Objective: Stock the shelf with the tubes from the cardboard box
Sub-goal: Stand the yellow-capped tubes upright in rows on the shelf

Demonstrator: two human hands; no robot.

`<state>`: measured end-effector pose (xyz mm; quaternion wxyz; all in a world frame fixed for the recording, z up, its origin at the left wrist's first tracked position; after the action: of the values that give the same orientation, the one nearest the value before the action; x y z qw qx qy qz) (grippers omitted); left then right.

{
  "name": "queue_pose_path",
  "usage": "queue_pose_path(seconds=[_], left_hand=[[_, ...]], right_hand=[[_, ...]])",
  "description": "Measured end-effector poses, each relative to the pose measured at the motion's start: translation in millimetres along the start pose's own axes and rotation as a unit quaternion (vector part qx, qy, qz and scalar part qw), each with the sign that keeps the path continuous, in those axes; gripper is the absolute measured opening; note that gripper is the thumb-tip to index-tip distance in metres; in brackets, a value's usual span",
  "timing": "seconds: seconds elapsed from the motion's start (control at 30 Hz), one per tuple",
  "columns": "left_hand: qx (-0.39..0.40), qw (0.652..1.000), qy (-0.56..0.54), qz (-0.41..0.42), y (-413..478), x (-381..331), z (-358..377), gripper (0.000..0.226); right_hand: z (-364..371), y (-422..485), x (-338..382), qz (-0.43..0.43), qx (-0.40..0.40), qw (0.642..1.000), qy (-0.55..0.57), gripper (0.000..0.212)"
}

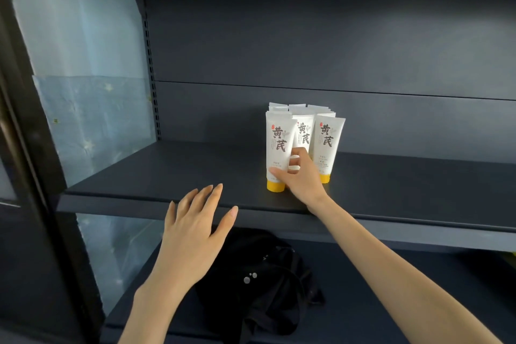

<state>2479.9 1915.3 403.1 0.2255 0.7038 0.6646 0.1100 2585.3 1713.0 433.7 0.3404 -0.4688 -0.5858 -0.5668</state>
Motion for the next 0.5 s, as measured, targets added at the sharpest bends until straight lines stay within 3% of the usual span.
queue_pose_path(seconds=[0.17,0.5], left_hand=[[0.014,1.000,-0.011,0.005,-2.3,-5.5,-0.4,0.093],[0.016,0.999,-0.033,0.038,2.0,-23.3,3.9,0.091]], right_hand=[[2.9,1.6,2.2,-0.004,-0.005,1.000,-0.028,0.051],[-21.3,-11.1,3.9,-0.012,-0.015,0.999,-0.040,0.038]])
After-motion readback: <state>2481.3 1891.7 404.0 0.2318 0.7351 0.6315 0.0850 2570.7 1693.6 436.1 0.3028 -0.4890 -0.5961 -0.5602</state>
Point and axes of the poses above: each hand's wrist, its own y-axis towards the middle knuckle, its own z-axis out of the palm, x = y × z, the point moved 3 cm from there along y, towards the middle knuckle, and after that the axes turned 13 degrees about y, right-handed, at the moved point
